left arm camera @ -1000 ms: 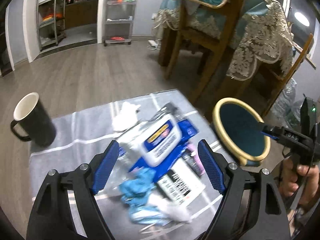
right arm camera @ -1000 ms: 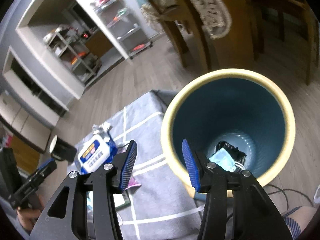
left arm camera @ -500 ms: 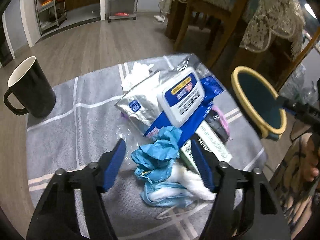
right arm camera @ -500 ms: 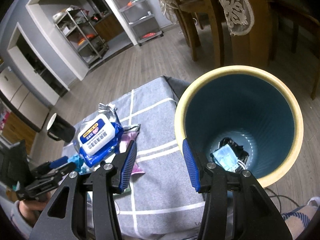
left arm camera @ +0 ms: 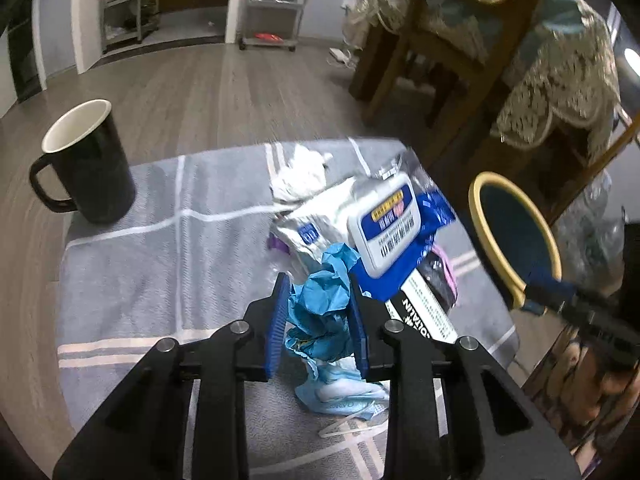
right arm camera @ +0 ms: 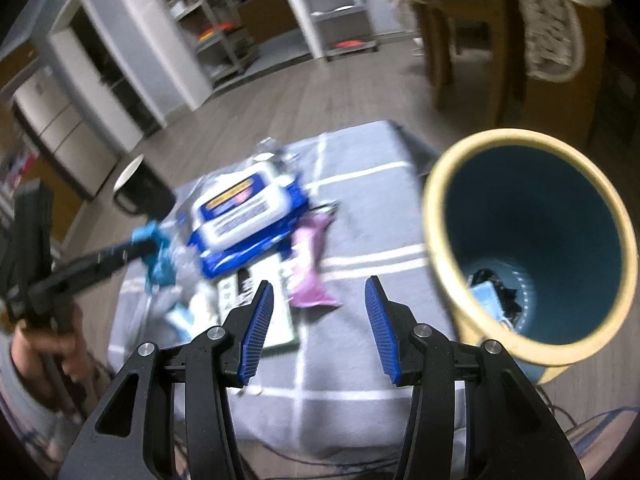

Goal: Collect trash
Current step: 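Grasp the blue glove with the left tool while the right tool grasps another blue mask, then carry the glove and mask over the bin and open both tools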

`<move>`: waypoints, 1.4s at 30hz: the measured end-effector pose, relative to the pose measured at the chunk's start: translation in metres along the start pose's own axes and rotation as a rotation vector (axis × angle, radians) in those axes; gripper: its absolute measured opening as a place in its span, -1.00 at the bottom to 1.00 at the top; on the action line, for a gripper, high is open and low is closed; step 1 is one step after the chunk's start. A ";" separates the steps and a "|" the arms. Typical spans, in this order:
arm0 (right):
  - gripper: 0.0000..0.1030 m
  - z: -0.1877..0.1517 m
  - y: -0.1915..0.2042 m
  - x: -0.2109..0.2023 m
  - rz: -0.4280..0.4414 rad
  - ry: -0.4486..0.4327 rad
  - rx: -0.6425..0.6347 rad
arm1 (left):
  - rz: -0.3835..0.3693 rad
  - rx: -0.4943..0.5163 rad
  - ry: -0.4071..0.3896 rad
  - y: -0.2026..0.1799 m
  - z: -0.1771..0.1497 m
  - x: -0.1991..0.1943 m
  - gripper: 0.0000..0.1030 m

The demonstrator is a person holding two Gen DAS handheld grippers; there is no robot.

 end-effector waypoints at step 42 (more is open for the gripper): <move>-0.94 -0.047 0.154 0.071 0.255 0.224 -0.363 | 0.001 -0.263 -0.099 0.059 0.002 -0.017 -0.47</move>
Point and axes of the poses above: each gripper's, at about its wrist camera, not at the fingertips, and x roughly the way its jaws point, y to its left, z to its top, the point moved 3 cm from there along x, roughly the way its jaws point, and after that the axes turned 2 degrees about -y, right-handed, at the moved point
